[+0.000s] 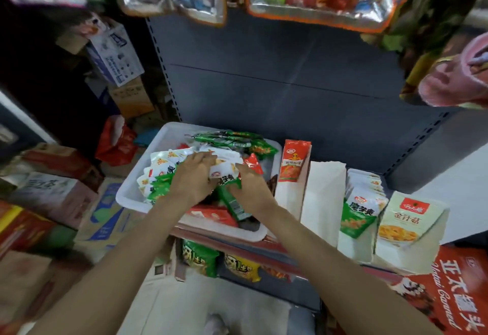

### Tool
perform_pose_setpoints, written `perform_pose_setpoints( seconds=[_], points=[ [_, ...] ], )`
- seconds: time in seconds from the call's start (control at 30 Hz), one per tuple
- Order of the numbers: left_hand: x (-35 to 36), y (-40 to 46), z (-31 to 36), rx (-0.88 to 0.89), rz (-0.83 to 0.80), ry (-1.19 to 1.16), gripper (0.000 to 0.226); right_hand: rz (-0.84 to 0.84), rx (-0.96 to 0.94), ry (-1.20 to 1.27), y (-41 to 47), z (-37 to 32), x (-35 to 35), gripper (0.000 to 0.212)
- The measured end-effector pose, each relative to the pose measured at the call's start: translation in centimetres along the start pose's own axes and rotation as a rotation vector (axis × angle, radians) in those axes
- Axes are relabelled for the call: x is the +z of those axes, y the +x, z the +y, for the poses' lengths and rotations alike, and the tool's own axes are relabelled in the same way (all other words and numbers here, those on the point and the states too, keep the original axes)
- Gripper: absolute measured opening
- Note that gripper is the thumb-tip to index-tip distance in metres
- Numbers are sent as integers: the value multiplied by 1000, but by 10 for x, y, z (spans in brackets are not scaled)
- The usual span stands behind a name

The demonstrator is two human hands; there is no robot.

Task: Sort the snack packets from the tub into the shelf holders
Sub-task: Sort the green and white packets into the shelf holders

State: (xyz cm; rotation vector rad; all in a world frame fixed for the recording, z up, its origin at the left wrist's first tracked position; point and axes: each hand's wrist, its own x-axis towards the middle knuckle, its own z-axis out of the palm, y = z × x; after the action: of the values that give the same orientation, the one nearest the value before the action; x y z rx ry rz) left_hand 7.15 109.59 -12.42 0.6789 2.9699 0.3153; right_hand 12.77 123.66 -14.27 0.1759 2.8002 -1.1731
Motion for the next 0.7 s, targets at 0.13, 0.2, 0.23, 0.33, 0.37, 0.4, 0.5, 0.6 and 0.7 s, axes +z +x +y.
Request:
perform_pose_setpoints(
  seconds=[0.13,0.2,0.23,0.33,0.37,0.4,0.5,0.6,0.7],
  points=[
    [4,9,-29,65,-171,-54,64,-221,95,-225,23,-8,30,55],
    [7,10,-37,67,-190,-164,62,-232,90,-321,26,-10,33,31],
    [8,9,-38,62,-175,-208,59,-216,101,-291,25,-11,31,25],
    [6,8,-35,53,-66,-308,53,-104,104,-188,18,-15,13,19],
    [6,8,-32,44,-15,-355,54,-45,119,-157,16,-15,6,19],
    [5,7,-28,34,35,-418,56,25,152,-93,13,-16,-1,22],
    [7,6,-8,39,27,-589,58,174,246,393,1,-13,-21,28],
    [7,3,18,67,-89,-734,61,226,236,808,-15,-5,-42,35],
    [4,4,46,50,-103,-986,48,241,187,898,-32,6,-62,38]
  ],
)
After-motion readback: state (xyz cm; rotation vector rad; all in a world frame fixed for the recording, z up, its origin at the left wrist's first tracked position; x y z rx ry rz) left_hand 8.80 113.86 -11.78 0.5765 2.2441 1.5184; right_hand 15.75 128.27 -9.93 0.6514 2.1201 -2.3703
